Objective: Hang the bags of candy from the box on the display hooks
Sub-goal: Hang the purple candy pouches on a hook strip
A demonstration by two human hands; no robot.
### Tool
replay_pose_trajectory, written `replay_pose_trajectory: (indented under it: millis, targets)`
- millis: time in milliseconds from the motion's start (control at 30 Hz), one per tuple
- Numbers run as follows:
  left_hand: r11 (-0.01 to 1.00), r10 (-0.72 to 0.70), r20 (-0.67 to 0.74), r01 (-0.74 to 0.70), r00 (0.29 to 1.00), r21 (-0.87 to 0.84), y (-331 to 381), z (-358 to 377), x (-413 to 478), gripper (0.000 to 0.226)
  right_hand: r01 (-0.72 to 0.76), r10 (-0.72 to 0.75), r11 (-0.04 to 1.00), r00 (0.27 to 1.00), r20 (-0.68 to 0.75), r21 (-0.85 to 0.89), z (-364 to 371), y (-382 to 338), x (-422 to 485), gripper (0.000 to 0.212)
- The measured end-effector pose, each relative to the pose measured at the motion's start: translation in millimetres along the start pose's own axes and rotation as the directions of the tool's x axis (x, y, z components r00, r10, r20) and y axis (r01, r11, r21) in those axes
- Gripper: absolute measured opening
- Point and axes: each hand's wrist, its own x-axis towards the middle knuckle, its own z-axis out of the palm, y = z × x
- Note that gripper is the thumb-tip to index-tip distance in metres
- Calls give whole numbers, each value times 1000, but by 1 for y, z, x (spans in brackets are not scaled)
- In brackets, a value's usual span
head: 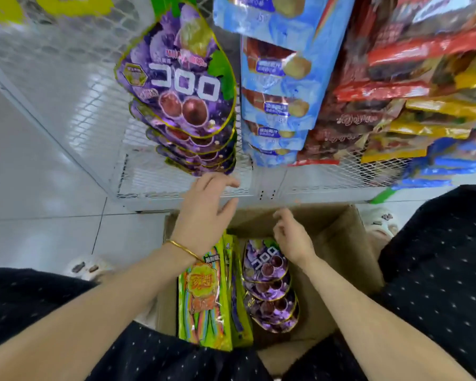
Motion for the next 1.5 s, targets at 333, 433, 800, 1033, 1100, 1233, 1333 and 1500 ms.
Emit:
replay_pose_trajectory:
  millis: [333,433,800,1033,1100,1233,1333,1500]
  targets:
    - [987,-146,125,153,981,-49,-9,14,7,22,-590,517,784,793,322,195,56,67,-9,63]
    - [982,-171,127,180,977,-65,-10,15,7,23,-660,591,695,751,294,287,72,76,0,74]
    - [965,-218,128,233,968,-121,-14,11,2,23,-640,577,726,766,283,251,83,54,10,26]
    - [948,-297,206,313,932,-50,-11,9,3,19,-637,534,627,771,348,449,43,40,2,28]
    - [925,-350,259,376,900,-57,-10,12,4,20,-611,452,639,789,416,466,16,29,-1,28]
    - [845,-477,356,531,803,-65,-12,16,3,49,-459,193,643,871,451,613,-41,3,-7,26]
    - [789,-503,423,600,754,-131,-7,10,2,63,-413,46,507,889,455,757,-71,-15,-15,22]
    - [801,-451,329,539,830,-261,7,-17,6,22,-294,-86,388,932,352,874,-95,-53,-29,22]
